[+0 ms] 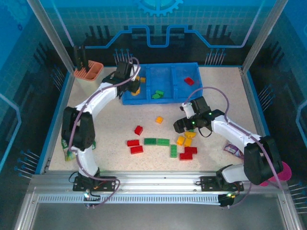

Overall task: Sort the legos into containers by color
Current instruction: Place the lego in the container.

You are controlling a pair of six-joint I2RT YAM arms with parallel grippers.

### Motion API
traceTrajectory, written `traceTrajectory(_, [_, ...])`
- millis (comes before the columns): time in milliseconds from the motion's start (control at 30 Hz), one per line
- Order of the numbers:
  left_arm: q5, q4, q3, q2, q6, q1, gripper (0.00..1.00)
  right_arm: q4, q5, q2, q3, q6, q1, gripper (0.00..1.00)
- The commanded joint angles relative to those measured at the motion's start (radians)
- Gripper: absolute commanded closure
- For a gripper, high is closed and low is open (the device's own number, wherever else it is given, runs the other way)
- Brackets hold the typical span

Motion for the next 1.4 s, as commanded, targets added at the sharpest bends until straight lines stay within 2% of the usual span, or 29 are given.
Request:
traceTrajectory(0, [-0.104,-0.077,0.149,0.137,-0.068,0.008,0.73,-0.024,-0.011,-0.003,0.048,-0.017,-0.012,0.08])
traceTrajectory(167, [-0.145,-0.177,0.384,0.334,-0.114,0.027,0.73,-0.054,-0.002,-0.006,0.064,-0.02,-0.014,0.08])
traceTrajectory(300, [-0.195,-0.271,0.519,0.428,-0.115,0.028,0.73,-0.097,0.003,-0.009,0.095,-0.014,-0.013,0.09])
traceTrajectory(600, [-0.18,-0.261,0.507,0.483,-0.121,0.032,0.71,-0.162,0.016,-0.041,0.134,0.0,-0.003,0.09])
traceTrajectory(933, [-0.164,-0.243,0.469,0.476,-0.145,0.035,0.57,-0.159,0.008,-0.055,0.142,0.026,-0.002,0.08])
traceTrajectory(1167, [-0.16,-0.214,0.426,0.414,-0.135,0.035,0.52,-0.147,0.01,-0.064,0.131,0.036,0.006,0.08])
traceTrajectory(1367, [-0.137,-0.185,0.324,0.266,-0.14,0.029,0.51,-0.131,0.011,-0.084,0.114,0.04,0.013,0.08])
